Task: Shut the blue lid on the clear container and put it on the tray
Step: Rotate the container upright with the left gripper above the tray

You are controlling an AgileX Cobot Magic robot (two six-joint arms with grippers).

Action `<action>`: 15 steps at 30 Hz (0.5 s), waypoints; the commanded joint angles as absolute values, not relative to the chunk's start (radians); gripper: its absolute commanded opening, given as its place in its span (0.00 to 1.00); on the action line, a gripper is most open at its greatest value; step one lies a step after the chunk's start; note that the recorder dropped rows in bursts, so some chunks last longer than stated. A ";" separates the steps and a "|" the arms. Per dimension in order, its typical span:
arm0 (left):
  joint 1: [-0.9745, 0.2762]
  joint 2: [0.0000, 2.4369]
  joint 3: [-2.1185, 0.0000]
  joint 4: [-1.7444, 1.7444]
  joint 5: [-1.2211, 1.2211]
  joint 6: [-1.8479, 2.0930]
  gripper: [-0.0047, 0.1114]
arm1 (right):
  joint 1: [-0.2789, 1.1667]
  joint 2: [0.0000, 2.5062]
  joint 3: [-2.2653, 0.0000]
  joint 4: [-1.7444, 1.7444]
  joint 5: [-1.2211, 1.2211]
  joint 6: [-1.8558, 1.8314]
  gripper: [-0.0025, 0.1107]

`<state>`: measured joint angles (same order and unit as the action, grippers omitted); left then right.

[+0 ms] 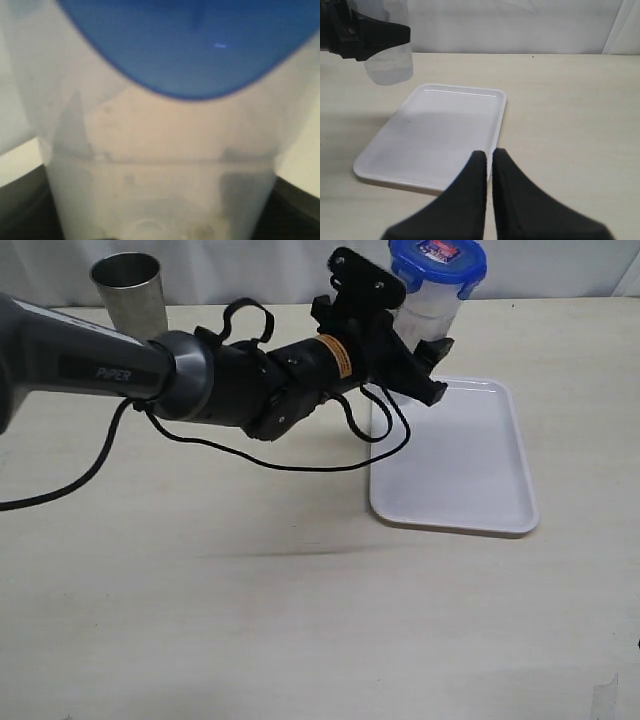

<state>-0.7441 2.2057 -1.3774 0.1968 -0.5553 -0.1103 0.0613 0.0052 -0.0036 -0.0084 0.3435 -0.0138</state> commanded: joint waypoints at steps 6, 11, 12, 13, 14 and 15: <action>-0.753 2.327 -1.445 0.360 -0.802 -0.414 0.04 | 0.054 0.000 0.000 -0.008 0.346 -0.010 0.06; -0.781 2.391 -1.517 0.466 -0.784 -0.425 0.04 | 0.054 0.000 0.000 -0.008 0.346 -0.010 0.06; -0.787 2.398 -1.526 0.484 -0.784 -0.425 0.04 | 0.054 0.000 0.000 -0.008 0.346 -0.010 0.06; -0.799 2.412 -1.542 0.507 -0.785 -0.425 0.04 | 0.054 0.000 0.000 -0.008 0.346 -0.010 0.06; -0.807 2.419 -1.548 0.511 -0.785 -0.425 0.04 | 0.054 0.000 0.000 -0.008 0.346 -0.010 0.06; -0.815 2.429 -1.555 0.515 -0.788 -0.425 0.04 | 0.054 0.000 0.000 -0.008 0.346 -0.010 0.06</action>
<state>-0.7866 2.4142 -1.5268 0.4806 -0.7491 -0.4173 0.0613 0.0052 -0.0036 -0.0084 0.3458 -0.0138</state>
